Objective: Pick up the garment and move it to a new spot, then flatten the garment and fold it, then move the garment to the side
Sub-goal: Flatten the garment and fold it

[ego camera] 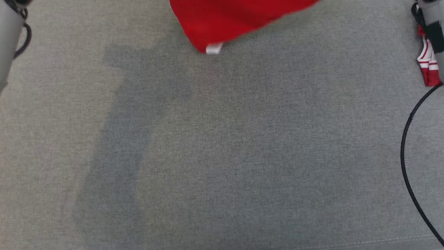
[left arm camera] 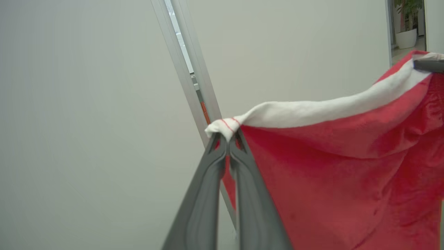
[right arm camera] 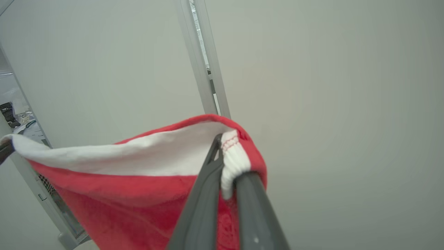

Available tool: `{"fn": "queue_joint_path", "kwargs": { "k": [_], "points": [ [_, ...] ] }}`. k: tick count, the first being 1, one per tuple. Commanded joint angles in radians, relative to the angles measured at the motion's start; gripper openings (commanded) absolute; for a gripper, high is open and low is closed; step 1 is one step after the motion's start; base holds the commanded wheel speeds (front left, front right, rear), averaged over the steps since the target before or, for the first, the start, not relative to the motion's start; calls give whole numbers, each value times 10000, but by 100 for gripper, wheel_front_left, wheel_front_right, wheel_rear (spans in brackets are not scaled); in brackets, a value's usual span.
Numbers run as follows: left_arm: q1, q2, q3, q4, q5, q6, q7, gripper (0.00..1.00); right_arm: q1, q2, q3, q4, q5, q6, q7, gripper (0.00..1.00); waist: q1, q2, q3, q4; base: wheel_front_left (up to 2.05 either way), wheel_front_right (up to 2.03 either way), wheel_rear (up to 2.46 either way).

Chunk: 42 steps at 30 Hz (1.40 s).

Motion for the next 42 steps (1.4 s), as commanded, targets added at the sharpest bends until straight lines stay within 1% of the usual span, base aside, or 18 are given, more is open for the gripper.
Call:
{"fn": "queue_joint_path", "kwargs": {
  "k": [1,5,7,11,12,14,15,17,21,24,26,28,31,34,39,42],
  "points": [
    [-473,-1,-123,300,-212,11,-137,0,-401,0,177,315,95,-4,-125,0,-3,0,212,-113,0,0,0],
    [-1321,-111,-387,1042,-678,11,-441,0,-1134,33,699,1104,275,-4,-406,0,-3,0,182,-75,0,0,0],
    [-1360,-138,-605,1300,-896,11,-545,0,-1192,-22,971,1370,459,-4,-589,0,-3,0,214,-40,0,0,0],
    [-770,-102,-1064,1612,-1230,11,-720,0,-702,-165,1663,1580,898,-4,-890,0,-3,0,283,-14,0,0,0],
    [-591,0,-1174,1631,-1236,11,-727,0,-516,-154,1855,1552,1021,-4,-969,0,-3,0,292,-61,0,0,0],
    [-69,115,-1149,1539,-1242,13,-798,0,43,-272,2368,1418,1207,-4,-1168,0,-3,0,212,-107,0,0,0],
    [256,126,-854,1275,-1284,13,-810,0,325,-398,2616,1257,1377,-6,-1260,0,-3,0,206,-110,0,0,0],
    [1218,226,-492,791,-970,94,-792,0,968,-658,2993,939,1675,-7,-1477,0,-3,0,153,-110,0,0,0],
    [3467,232,450,-602,-409,511,-798,0,2500,-1251,3660,48,2289,-7,-1832,0,-3,0,-142,-97,0,0,0],
    [5396,66,1124,-1726,-18,858,-798,0,3734,-1699,3899,-761,2808,-11,-2005,0,-3,0,-395,-107,0,0,0],
    [6645,8,1619,-2450,108,1065,-799,0,4566,-1856,3899,-1284,3236,-9,-2064,0,-3,0,-509,-146,0,0,0],
    [7807,-78,1955,-3017,327,1156,-792,0,5249,-2093,4021,-1711,3337,-12,-2102,0,-3,0,-621,-171,0,0,0],
    [9256,-270,2233,-3635,583,1207,-792,0,6226,-2291,4032,-2203,3371,-11,-2143,0,-3,0,-836,-200,0,0,0],
    [10597,-434,2508,-3977,827,1166,-793,0,7266,-2340,3698,-2707,3251,-11,-2129,0,-3,0,-1071,-193,0,0,0],
    [12114,-744,2895,-4010,1170,1036,-793,0,8968,-2312,3304,-3301,2860,-11,-2132,0,-3,0,-1491,-122,0,0,0],
    [12910,-952,3229,-3999,1282,969,-792,0,9941,-2314,3205,-3601,2392,-11,-2134,0,-3,0,-1730,-114,0,0,0]
  ]
}}
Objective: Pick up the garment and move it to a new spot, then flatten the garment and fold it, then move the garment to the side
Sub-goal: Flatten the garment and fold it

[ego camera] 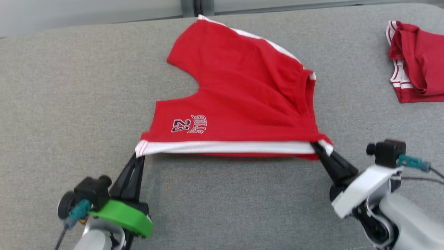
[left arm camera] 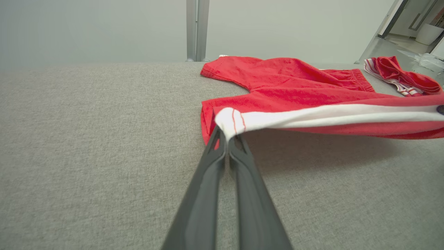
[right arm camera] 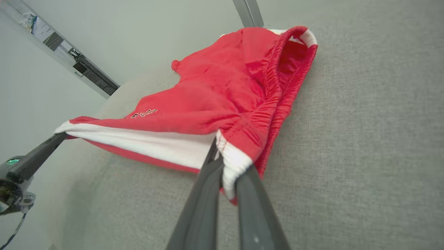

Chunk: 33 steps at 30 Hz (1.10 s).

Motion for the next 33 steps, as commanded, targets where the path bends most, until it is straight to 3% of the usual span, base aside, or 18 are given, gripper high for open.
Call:
{"fn": "queue_joint_path", "kwargs": {
  "k": [1,10,16,26,33],
  "points": [
    [387,-74,137,-7,98,-58,-25,0,441,-1,-122,-107,-155,-18,-36,0,1,-1,-280,31,0,0,0],
    [2059,-521,855,-78,555,-290,-27,0,2868,270,-618,-722,-1070,-18,-35,0,1,-1,-944,112,0,0,0],
    [1907,-446,1088,-133,958,-537,-27,0,3557,519,-1271,-1238,-1574,-18,-34,0,1,-1,-991,39,0,0,0],
    [-1663,553,441,199,1444,-944,533,0,2298,960,-2403,-1158,-2171,-21,-33,0,1,-1,-339,-383,0,0,0],
    [-5259,1167,-1346,1389,498,-971,1592,0,320,1810,-2906,-200,-2556,-20,13,0,1,-1,999,-1096,0,0,0]
  ]
}}
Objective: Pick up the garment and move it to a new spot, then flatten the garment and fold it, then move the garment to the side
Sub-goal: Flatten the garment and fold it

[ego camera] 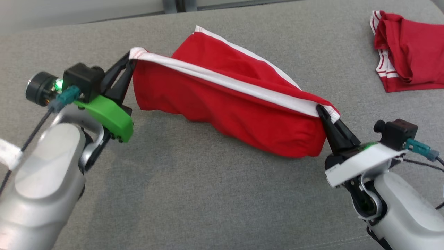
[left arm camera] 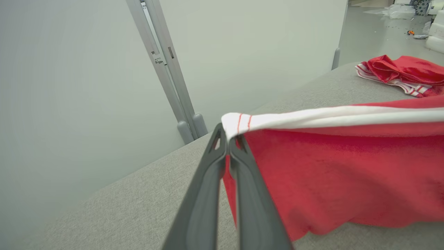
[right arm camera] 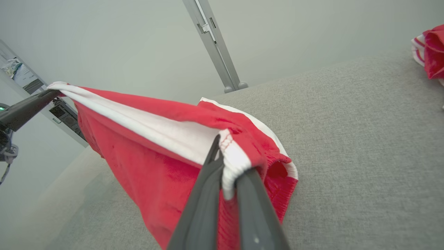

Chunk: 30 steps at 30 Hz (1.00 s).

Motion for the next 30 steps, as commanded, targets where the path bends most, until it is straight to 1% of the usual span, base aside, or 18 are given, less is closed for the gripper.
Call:
{"fn": "queue_joint_path", "kwargs": {
  "k": [1,4,6,8,12,18,24,27,28,29,30],
  "points": [
    [-703,256,-352,357,-190,25,162,0,-416,175,-52,200,-109,-22,10,0,1,-1,1021,-663,0,0,0],
    [-2009,421,-1280,1186,-791,23,380,0,-1131,649,-235,597,-287,-20,-10,0,1,-1,1587,-955,0,0,0],
    [-2786,579,-1731,1745,-1134,22,447,0,-1491,897,-301,809,-503,-22,-23,0,1,-1,1925,-1155,0,0,0],
    [-3417,679,-2090,2316,-1555,22,467,0,-1773,1172,-299,987,-646,-22,-31,0,1,-1,2221,-1382,0,0,0],
    [-4375,887,-2893,3205,-1973,21,394,0,-2274,1683,-368,1161,-1102,-22,-41,0,1,-1,2695,-1878,0,0,0],
    [-5482,1092,-3957,4046,-2486,20,82,0,-2665,2402,-906,1356,-1733,-22,-42,0,1,-1,3172,-2276,0,0,0],
    [-6254,1011,-4818,4600,-2900,21,-462,0,-2778,2763,-1221,1543,-2268,-22,-42,0,1,-1,3335,-2402,0,0,0],
    [-6481,965,-5275,4800,-3130,21,-597,0,-2808,2873,-1180,1607,-2331,-22,-41,0,1,-1,3375,-2435,0,0,0],
    [-6566,961,-5406,4938,-3238,21,-621,4,-2853,2911,-1121,1579,-2325,-22,-39,11,1,-1,3384,-2451,0,0,0],
    [-6636,955,-5586,5035,-3273,19,-656,49,-2862,2924,-1023,1592,-2352,-22,-39,100,1,-1,3394,-2458,0,0,0],
    [-6684,967,-5729,5146,-3258,21,-709,88,-2870,2949,-978,1558,-2319,-22,-39,100,1,-1,3392,-2463,0,0,0]
  ]
}}
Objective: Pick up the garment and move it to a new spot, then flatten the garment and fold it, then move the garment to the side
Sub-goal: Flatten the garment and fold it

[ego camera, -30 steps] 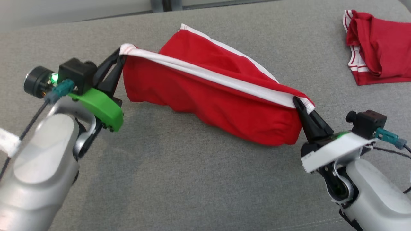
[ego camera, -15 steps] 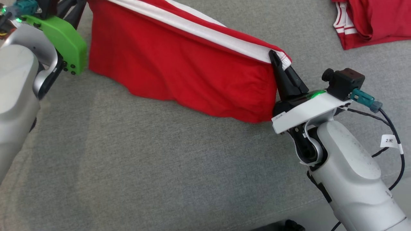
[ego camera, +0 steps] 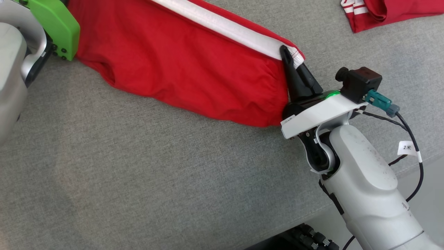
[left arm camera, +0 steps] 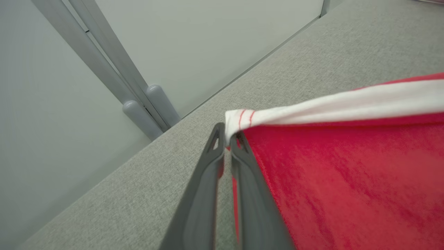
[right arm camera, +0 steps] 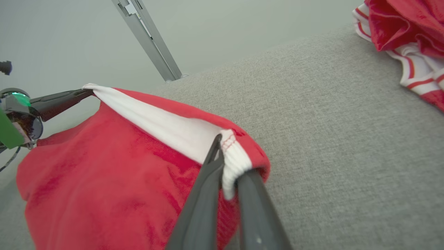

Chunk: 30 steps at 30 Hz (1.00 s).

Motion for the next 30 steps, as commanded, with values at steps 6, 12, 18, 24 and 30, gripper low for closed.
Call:
{"fn": "queue_joint_path", "kwargs": {
  "k": [6,12,18,24,30],
  "points": [
    [-213,-63,-591,558,-346,19,-565,100,361,-112,-119,-694,-320,-22,-28,100,-1,-1,-253,128,0,0,0],
    [-111,8,-806,601,-773,19,-893,100,1582,-307,-737,-1865,-1127,-20,-27,100,-1,-1,-835,386,0,0,0],
    [149,218,-944,517,-1115,19,-950,100,2995,-201,-1587,-2935,-1931,-20,-27,100,-1,-1,-1278,438,0,0,0],
    [445,387,-1250,16,-1642,19,-655,100,3915,70,-1984,-3697,-2363,-19,-27,100,-1,-1,-1373,293,0,0,0],
    [625,926,-1500,-820,-2053,19,426,100,3842,206,-1792,-3847,-2448,-19,-27,100,-1,-1,-1183,-22,0,0,0]
  ]
}}
